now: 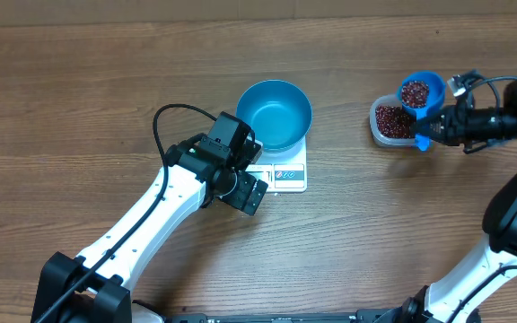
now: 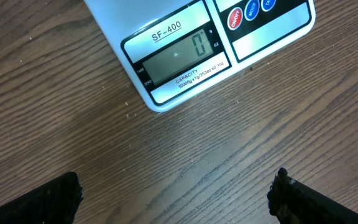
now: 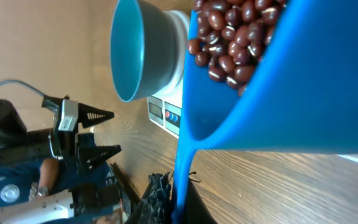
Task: Scoop item into bowl and weigh 150g on scale
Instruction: 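Carry the filled scoop toward the teal bowl with right gripper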
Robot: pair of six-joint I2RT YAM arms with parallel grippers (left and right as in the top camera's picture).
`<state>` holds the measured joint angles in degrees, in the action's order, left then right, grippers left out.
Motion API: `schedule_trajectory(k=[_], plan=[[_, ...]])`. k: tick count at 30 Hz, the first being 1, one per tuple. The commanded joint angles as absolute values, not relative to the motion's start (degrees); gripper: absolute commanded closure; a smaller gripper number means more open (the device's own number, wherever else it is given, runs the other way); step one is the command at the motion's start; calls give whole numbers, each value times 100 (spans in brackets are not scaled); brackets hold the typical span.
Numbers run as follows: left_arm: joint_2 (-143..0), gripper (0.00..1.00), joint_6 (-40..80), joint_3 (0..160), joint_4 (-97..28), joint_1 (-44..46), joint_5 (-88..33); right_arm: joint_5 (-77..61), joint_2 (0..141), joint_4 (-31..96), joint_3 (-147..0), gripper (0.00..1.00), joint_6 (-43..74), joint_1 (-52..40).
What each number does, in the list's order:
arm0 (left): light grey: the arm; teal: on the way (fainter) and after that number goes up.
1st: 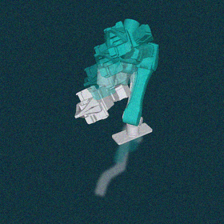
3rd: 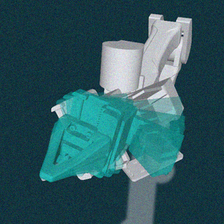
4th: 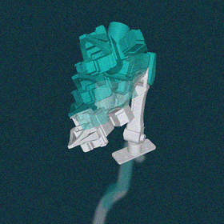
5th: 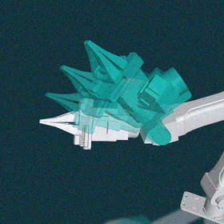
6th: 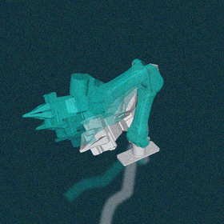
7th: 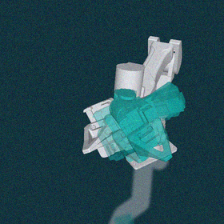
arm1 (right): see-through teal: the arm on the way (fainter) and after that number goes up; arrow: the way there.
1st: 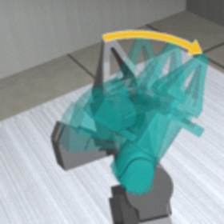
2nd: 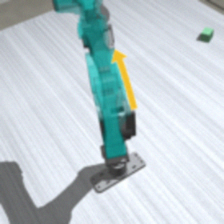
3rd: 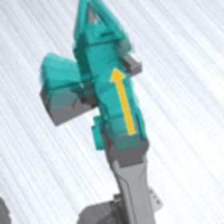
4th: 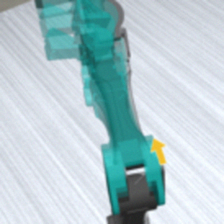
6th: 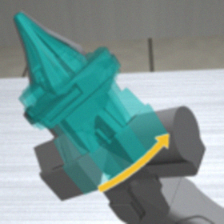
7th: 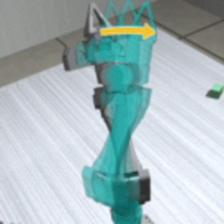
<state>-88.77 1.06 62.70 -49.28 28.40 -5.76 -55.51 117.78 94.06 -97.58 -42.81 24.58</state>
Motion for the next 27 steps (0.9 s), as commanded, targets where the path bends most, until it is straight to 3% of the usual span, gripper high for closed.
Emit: schedule_trajectory(k=[1, 7, 17, 27], plan=[[-8772, 1, -3, 6289, -4921, 2814, -556, -5883, 11754, 9371, -9985, 96, -4486, 1979], [-8772, 0, -3, 6289, -4921, 2814, -554, -5948, 11756, 8842, -9994, 96, -4121, 899], [-8772, 0, -3, 6289, -4921, 2814, -556, -5878, 11756, 6796, -9994, 96, -2303, -928], [-8772, 1, -3, 6289, -4921, 2814, -556, -3701, 11756, 5944, -9994, 96, -1778, -1632]])
